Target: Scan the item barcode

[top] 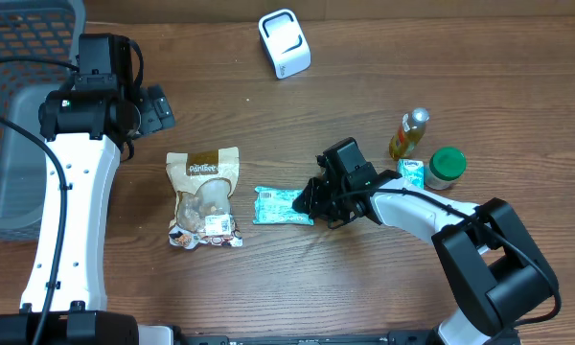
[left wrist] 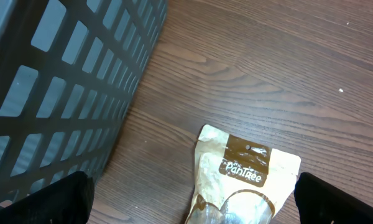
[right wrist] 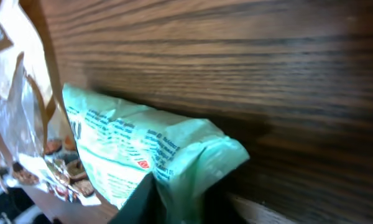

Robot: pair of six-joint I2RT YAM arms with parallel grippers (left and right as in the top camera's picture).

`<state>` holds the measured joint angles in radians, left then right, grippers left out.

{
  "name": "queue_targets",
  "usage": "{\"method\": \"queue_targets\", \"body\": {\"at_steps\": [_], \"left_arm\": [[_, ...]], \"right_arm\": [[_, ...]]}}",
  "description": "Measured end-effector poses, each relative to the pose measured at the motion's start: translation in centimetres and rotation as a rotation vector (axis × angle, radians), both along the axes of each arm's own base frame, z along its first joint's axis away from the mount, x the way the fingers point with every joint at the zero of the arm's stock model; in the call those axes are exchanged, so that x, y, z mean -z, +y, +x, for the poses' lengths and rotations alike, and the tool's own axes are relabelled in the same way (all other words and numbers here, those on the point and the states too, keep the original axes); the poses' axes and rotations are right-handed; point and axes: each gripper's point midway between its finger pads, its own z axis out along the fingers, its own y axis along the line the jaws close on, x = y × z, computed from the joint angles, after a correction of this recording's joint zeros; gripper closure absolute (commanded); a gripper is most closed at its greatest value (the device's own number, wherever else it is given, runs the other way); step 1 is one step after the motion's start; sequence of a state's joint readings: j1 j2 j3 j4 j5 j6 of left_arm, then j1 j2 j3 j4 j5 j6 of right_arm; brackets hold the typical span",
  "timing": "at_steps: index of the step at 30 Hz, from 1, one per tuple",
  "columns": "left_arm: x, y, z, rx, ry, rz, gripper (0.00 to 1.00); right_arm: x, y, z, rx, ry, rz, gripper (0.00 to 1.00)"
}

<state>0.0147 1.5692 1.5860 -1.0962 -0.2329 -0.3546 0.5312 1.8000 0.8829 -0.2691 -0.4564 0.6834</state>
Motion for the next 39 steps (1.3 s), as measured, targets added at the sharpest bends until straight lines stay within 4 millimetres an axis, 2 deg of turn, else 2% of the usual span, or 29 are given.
{"method": "queue_targets", "body": {"at_steps": [3, 12, 19, 39], "left_arm": [[0.0, 0.0, 0.0, 0.000, 0.000, 0.000, 0.01], [0.0, 0.0, 0.0, 0.000, 0.000, 0.000, 0.01], [0.0, 0.0, 0.0, 0.000, 0.000, 0.000, 0.01], [0.0, 0.0, 0.0, 0.000, 0.000, 0.000, 0.00]], "right_arm": [[-0.1, 0.1, 0.0, -0.003, -0.001, 0.008, 0.96], [-0.5, -0.1, 0.1, -0.063, -0.025, 0.039, 0.96], [-2.0, -0.7, 0.6, -0.130, -0.112, 0.051, 0.96], [-1.6, -1.1, 0.6, -0.156, -0.135, 0.021, 0.96]]}}
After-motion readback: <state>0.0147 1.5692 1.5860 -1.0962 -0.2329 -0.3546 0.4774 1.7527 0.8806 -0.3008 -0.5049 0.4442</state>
